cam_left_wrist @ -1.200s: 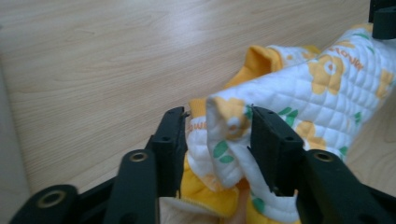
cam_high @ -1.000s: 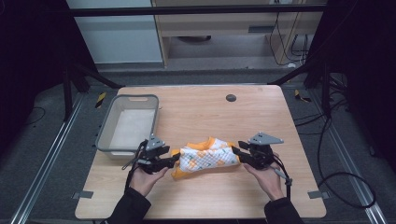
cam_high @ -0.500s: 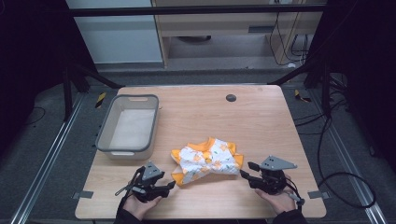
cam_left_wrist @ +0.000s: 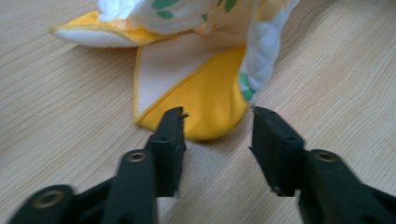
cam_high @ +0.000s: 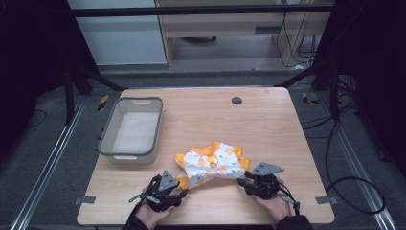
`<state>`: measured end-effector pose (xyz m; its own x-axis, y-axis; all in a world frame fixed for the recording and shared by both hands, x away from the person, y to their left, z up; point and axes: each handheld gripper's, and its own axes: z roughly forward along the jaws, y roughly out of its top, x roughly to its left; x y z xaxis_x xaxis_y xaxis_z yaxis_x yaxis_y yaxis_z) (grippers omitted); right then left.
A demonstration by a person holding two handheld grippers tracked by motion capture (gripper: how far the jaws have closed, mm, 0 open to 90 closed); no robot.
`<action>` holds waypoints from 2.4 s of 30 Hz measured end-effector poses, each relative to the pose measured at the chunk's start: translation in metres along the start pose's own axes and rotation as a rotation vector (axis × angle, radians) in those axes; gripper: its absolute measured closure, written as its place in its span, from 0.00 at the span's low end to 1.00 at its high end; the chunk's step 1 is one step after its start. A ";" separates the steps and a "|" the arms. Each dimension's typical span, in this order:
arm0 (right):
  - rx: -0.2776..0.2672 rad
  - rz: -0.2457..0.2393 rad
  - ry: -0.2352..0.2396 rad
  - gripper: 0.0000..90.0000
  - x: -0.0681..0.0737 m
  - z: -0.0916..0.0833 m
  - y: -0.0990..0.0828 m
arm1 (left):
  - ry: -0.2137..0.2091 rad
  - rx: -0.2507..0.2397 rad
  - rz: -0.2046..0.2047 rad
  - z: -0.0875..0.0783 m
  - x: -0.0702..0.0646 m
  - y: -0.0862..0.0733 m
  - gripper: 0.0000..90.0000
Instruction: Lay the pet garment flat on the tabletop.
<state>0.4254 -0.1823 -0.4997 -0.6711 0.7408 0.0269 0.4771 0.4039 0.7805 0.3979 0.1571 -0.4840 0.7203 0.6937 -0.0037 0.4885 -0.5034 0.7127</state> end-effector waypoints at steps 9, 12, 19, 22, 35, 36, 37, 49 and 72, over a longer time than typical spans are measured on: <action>-0.023 0.019 0.036 0.94 -0.001 -0.016 0.012 | -0.033 -0.006 -0.015 -0.003 0.006 0.010 0.95; -0.060 0.025 0.069 0.94 0.002 -0.028 0.021 | -0.068 -0.056 -0.046 -0.018 0.010 0.017 0.96; -0.157 0.065 0.168 1.00 0.008 -0.071 0.041 | -0.150 -0.127 -0.098 -0.044 0.011 0.026 0.96; -0.138 0.074 0.171 1.00 0.007 -0.070 0.040 | -0.154 -0.118 -0.094 -0.043 0.011 0.026 0.96; -0.066 0.006 0.147 0.62 0.020 -0.038 -0.004 | -0.149 -0.086 -0.096 -0.040 0.011 0.019 0.96; -0.051 0.005 0.151 0.61 0.022 -0.036 -0.006 | -0.149 -0.087 -0.097 -0.040 0.011 0.019 0.96; -0.037 0.004 0.158 0.61 0.023 -0.032 -0.008 | -0.147 -0.089 -0.097 -0.040 0.011 0.019 0.96; -0.026 0.000 0.183 0.92 0.033 -0.038 0.015 | -0.152 -0.140 -0.101 -0.052 0.012 0.025 0.96; 0.055 0.122 0.107 0.84 0.014 -0.007 0.012 | -0.129 0.107 -0.131 -0.015 0.022 0.008 0.89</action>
<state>0.4175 -0.1713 -0.4855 -0.6616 0.7260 0.1879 0.5871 0.3455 0.7320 0.4100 0.1759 -0.4679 0.7007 0.6887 -0.1863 0.6268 -0.4696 0.6217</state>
